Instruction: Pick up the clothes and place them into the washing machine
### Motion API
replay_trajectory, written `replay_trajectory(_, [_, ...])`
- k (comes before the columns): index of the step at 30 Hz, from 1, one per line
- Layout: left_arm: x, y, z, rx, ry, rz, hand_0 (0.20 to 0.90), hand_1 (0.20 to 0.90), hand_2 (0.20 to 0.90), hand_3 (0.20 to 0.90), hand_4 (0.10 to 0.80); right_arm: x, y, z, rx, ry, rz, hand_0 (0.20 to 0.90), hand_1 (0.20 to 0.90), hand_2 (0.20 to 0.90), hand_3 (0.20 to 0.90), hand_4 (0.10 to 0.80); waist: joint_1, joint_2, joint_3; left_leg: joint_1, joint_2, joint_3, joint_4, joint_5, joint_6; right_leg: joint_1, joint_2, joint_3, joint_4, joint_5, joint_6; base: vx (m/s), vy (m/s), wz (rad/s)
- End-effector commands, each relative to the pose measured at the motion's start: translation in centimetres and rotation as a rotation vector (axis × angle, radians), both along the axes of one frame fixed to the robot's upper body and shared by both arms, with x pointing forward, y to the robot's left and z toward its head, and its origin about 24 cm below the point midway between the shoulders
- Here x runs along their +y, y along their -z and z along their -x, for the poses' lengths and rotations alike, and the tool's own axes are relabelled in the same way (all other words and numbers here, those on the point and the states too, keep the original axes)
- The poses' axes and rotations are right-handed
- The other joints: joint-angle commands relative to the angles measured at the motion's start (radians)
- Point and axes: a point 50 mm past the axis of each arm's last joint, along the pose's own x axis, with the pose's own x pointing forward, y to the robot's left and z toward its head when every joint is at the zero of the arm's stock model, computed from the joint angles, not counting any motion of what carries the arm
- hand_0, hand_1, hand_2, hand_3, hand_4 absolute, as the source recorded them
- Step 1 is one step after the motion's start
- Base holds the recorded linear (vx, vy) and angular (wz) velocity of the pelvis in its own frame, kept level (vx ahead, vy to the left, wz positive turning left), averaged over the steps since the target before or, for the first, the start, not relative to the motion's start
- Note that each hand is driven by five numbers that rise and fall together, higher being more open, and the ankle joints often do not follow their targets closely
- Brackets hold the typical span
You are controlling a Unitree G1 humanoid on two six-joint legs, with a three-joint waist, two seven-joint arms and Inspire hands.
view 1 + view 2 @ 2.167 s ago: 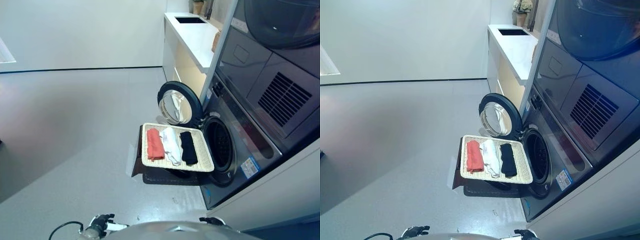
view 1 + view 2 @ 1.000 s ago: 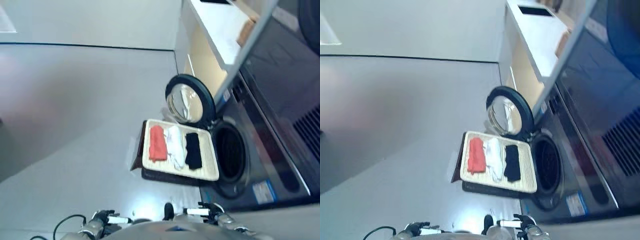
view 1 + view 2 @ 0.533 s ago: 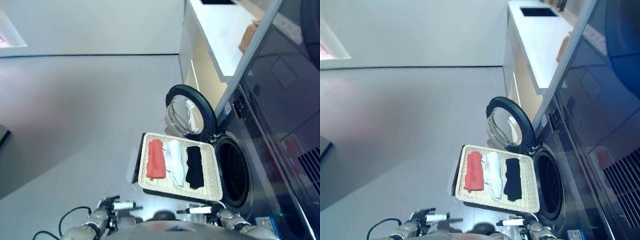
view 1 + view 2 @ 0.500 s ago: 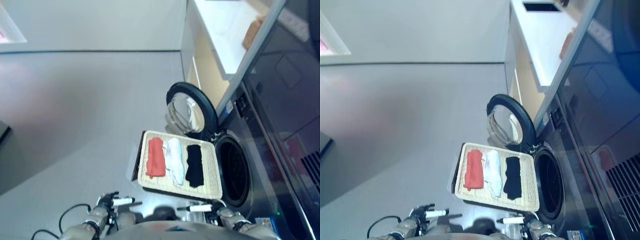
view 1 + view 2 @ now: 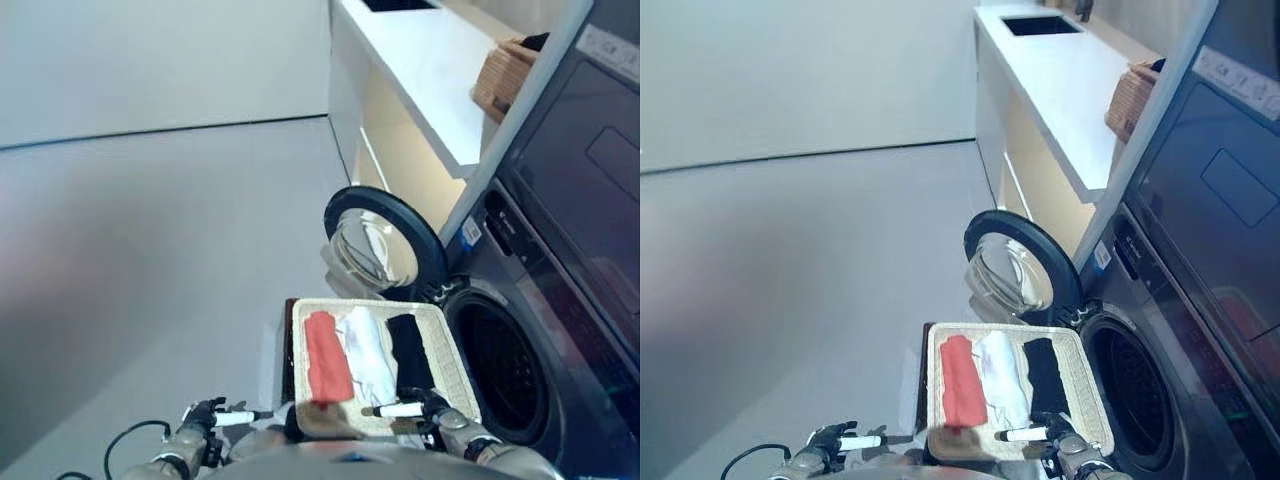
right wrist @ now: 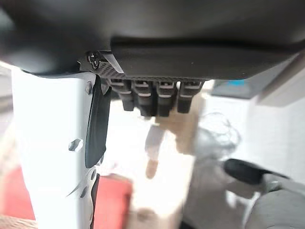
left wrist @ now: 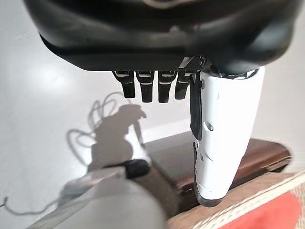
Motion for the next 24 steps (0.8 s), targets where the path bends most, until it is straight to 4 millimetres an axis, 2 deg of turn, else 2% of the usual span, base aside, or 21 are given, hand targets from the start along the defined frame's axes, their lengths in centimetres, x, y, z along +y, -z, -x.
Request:
replay_trajectory(1, [0.8,-0.7,-1.6,-0.077,0.015,-0.031,0.900,0.900,0.900,0.900,0.800,-2.1,-2.5,-4.3,-0.160,-0.094,0.137,0.900,0.900,0.900,0.900,0.800,-0.009,0.033,0.031,-0.046,0.026,-0.067,0.086,-0.012,-0.075,-0.161,0.047,-0.050,0.201,0.287,0.013,-0.060,0.104,-0.18])
replay_trajectory(2, [0.8,-0.7,-1.7,-0.078,0.015,-0.031,0.900,0.900,0.900,0.900,0.800,-2.1,-2.5,-4.3,-0.161,-0.094,0.137,0.900,0.900,0.900,0.900,0.800,-0.011,0.031,0.032,-0.046,0.024,-0.067,0.086,-0.013,-0.075,-0.163,0.045,-0.051,0.208,0.283,0.013,0.001,0.100,0.15])
replay_trajectory(3, [1.0,-0.8,-1.7,-0.078,0.012,-0.035,0.900,0.900,0.900,0.900,0.800,-2.3,-3.0,-5.2,-0.184,-0.101,0.157,0.900,0.900,0.900,0.900,0.800,-0.014,0.039,0.044,-0.035,0.026,-0.070,0.083,-0.020,-0.072,-0.202,0.037,-0.097,0.222,0.269,0.001,0.092,0.059,0.14])
replay_trajectory(4, [1.1,-0.7,-1.3,-0.071,-0.004,-0.034,0.900,0.900,0.900,0.900,0.800,-2.5,-3.4,-5.9,-0.188,-0.106,0.169,0.900,0.900,0.900,0.900,0.800,0.000,0.044,0.045,-0.018,0.027,-0.058,0.068,-0.033,-0.077,-0.227,-0.042,-0.226,0.115,0.246,-0.011,0.156,0.016,-0.05])
replay_trajectory(5, [1.1,-0.6,-1.0,-0.064,-0.013,-0.029,0.900,0.900,0.900,0.900,0.800,-2.7,-3.5,-6.0,-0.182,-0.116,0.182,0.900,0.900,0.900,0.900,0.800,0.010,0.041,0.041,-0.004,0.033,-0.049,0.054,-0.043,-0.090,-0.223,-0.097,-0.309,0.020,0.239,-0.011,0.148,-0.037,-0.47])
replay_trajectory(6, [1.1,-0.6,-1.0,-0.064,-0.013,-0.029,0.900,0.900,0.900,0.900,0.800,-2.7,-3.5,-6.0,-0.182,-0.117,0.182,0.900,0.900,0.900,0.900,0.800,0.004,0.044,0.045,0.005,0.035,-0.055,0.051,-0.045,-0.091,-0.210,-0.095,-0.316,0.012,0.238,-0.012,0.146,-0.137,-0.63])
replay_trajectory(7, [1.1,-0.4,-0.5,-0.047,-0.019,-0.029,0.900,0.900,0.900,0.900,0.800,-2.9,-3.4,-5.8,-0.174,-0.121,0.194,0.900,0.900,0.900,0.900,0.800,0.013,0.029,0.037,0.013,0.030,-0.046,0.040,-0.058,-0.103,-0.181,-0.113,-0.360,-0.135,0.266,-0.007,0.136,-0.143,-0.41])
replay_trajectory(8, [1.2,-0.4,-0.3,-0.038,-0.019,-0.033,0.900,0.900,0.900,0.900,0.800,-2.8,-3.3,-5.7,-0.176,-0.120,0.195,0.900,0.900,0.900,0.900,0.800,0.001,0.018,0.038,0.020,0.029,-0.057,0.037,-0.064,-0.108,-0.160,-0.101,-0.293,-0.191,0.273,-0.010,0.178,-0.168,-0.07])
replay_trajectory(9, [1.5,-0.4,0.0,-0.027,-0.024,-0.045,0.900,0.900,0.900,0.900,0.800,-2.8,-3.1,-5.3,-0.164,-0.113,0.192,0.900,0.900,0.900,0.900,0.800,0.009,0.004,0.027,0.017,0.026,-0.053,0.034,-0.067,-0.110,-0.138,-0.103,-0.266,-0.233,0.282,-0.006,0.141,-0.117,0.10])
replay_trajectory(10, [1.4,-0.3,0.3,-0.018,-0.029,-0.043,0.900,0.900,0.900,0.900,0.800,-2.8,-3.1,-5.3,-0.162,-0.114,0.196,0.900,0.900,0.900,0.900,0.800,0.019,0.000,0.017,0.017,0.030,-0.047,0.023,-0.066,-0.114,-0.120,-0.102,-0.267,-0.266,0.286,-0.003,0.111,-0.083,0.30])
replay_trajectory(12, [0.6,0.0,0.8,-0.007,-0.019,-0.015,0.900,0.900,0.900,0.900,0.800,-3.3,-3.5,-5.6,-0.179,-0.125,0.223,0.900,0.900,0.900,0.900,0.800,0.030,0.002,-0.003,0.016,0.039,-0.031,0.004,-0.062,-0.123,-0.091,-0.109,-0.303,-0.325,0.308,0.006,0.100,-0.086,0.22])
replay_trajectory(13, [0.4,0.2,1.4,0.012,-0.013,-0.011,0.900,0.900,0.900,0.900,0.800,-3.5,-3.3,-5.2,-0.173,-0.114,0.231,0.900,0.900,0.900,0.900,0.800,0.028,0.001,-0.017,0.017,0.045,-0.036,-0.001,-0.058,-0.131,-0.063,-0.101,-0.306,-0.353,0.305,0.003,0.097,-0.082,-0.09])
replay_trajectory(17, [0.3,0.3,1.8,0.014,-0.015,-0.008,0.900,0.900,0.900,0.900,0.800,-4.0,-3.2,-4.5,-0.169,-0.085,0.254,0.900,0.900,0.900,0.900,0.800,0.024,0.003,-0.028,0.026,0.058,-0.044,-0.007,-0.061,-0.146,-0.023,-0.088,-0.314,-0.379,0.290,-0.002,0.100,-0.101,0.08])
replay_trajectory(20, [0.4,0.3,1.8,0.007,-0.029,-0.011,0.900,0.900,0.900,0.900,0.800,-4.8,-3.0,-3.7,-0.140,-0.044,0.272,0.900,0.900,0.900,0.900,0.800,0.019,0.009,-0.027,0.024,0.063,-0.048,-0.007,-0.063,-0.155,-0.017,-0.082,-0.314,-0.381,0.282,-0.004,0.047,-0.060,0.02])
replay_trajectory(24, [0.3,0.1,1.2,-0.017,-0.022,-0.007,0.900,0.900,0.900,0.900,0.800,-5.8,-3.4,-3.8,-0.131,-0.034,0.296,0.900,0.900,0.900,0.900,0.800,0.016,0.025,-0.013,0.014,0.063,-0.052,-0.007,-0.061,-0.157,-0.026,-0.084,-0.311,-0.379,0.280,-0.006,-0.010,-0.030,0.06])
